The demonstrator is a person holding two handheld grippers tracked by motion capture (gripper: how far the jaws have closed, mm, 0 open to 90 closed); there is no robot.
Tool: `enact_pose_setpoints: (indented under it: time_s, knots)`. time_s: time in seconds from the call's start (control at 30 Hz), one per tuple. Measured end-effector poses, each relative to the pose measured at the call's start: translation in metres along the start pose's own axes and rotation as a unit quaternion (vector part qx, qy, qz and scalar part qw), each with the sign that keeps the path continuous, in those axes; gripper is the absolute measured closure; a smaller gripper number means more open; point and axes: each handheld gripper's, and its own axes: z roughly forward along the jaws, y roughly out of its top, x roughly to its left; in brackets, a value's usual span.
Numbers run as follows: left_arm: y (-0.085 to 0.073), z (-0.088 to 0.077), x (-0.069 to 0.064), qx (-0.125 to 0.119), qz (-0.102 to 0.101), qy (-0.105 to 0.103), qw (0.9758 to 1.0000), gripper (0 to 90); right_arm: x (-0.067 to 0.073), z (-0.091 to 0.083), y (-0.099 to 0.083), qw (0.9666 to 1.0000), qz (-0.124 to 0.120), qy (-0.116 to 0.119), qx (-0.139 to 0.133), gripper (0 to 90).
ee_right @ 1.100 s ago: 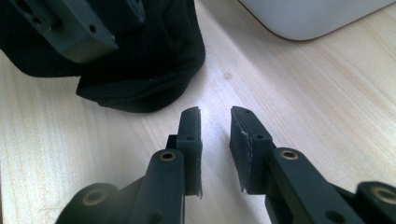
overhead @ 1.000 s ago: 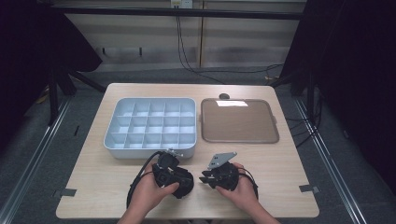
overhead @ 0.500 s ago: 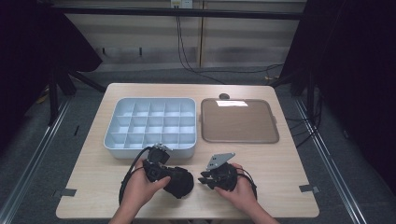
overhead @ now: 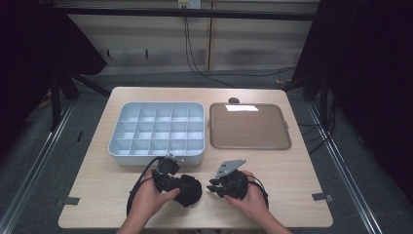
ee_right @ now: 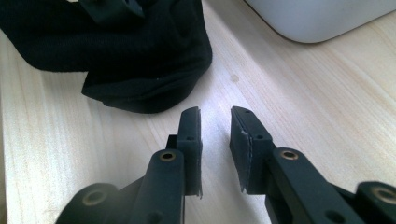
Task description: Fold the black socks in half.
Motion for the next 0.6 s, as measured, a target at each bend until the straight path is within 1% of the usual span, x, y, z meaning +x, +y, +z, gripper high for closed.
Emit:
enact_pose_setpoints:
  time_s: [0.03,0.07,0.1,0.17,0.23,0.3,0.33,0.37,0.4,0.43,0.53,0.57,0.6]
  knots:
    - [0.000,-0.005,0.003,-0.008,-0.004,0.005,1.0000,59.0,0.001,0.000,0.000,1.0000,-0.001,0.001,0.000,74.0]
    - [0.000,-0.005,0.003,-0.008,-0.004,0.005,1.0000,57.0,0.001,0.000,0.000,1.0000,-0.001,0.001,0.000,74.0]
    - [0.000,-0.008,0.006,-0.019,-0.015,0.009,0.9997,55.1,0.001,0.000,0.000,1.0000,-0.004,0.003,-0.001,73.8]
    - [-0.002,-0.011,0.011,-0.030,-0.028,0.013,0.9991,51.5,0.002,0.001,0.001,1.0000,-0.008,0.006,-0.003,73.8]
    - [-0.004,-0.012,0.015,-0.031,-0.039,0.014,0.9987,48.0,0.004,0.000,0.002,0.9999,-0.010,0.007,-0.003,73.8]
    - [-0.006,-0.010,0.018,-0.021,-0.047,0.014,0.9986,46.0,0.006,0.001,0.003,0.9998,-0.014,0.010,-0.004,73.8]
    - [-0.006,-0.010,0.018,-0.021,-0.047,0.014,0.9986,45.5,0.006,0.001,0.003,0.9998,-0.014,0.010,-0.004,73.8]
    - [-0.008,-0.005,0.020,-0.015,-0.055,0.013,0.9983,45.0,0.008,0.002,0.003,0.9997,-0.019,0.014,-0.003,73.8]
    - [-0.008,-0.005,0.020,-0.015,-0.055,0.013,0.9983,44.4,0.009,0.003,0.004,0.9997,-0.022,0.015,-0.001,73.9]
    - [-0.010,-0.001,0.023,-0.003,-0.050,0.012,0.9987,44.1,0.010,0.003,0.004,0.9996,-0.025,0.015,0.000,73.9]
    - [-0.011,0.003,0.025,0.000,-0.056,0.011,0.9984,42.1,0.012,0.005,0.004,0.9995,-0.025,0.018,0.003,73.9]
    - [-0.012,0.005,0.025,0.000,-0.059,0.008,0.9982,41.7,0.013,0.006,0.005,0.9993,-0.032,0.019,0.003,73.9]
    - [-0.012,0.005,0.025,0.000,-0.059,0.008,0.9982,41.1,0.014,0.007,0.005,0.9994,-0.029,0.021,0.003,73.9]
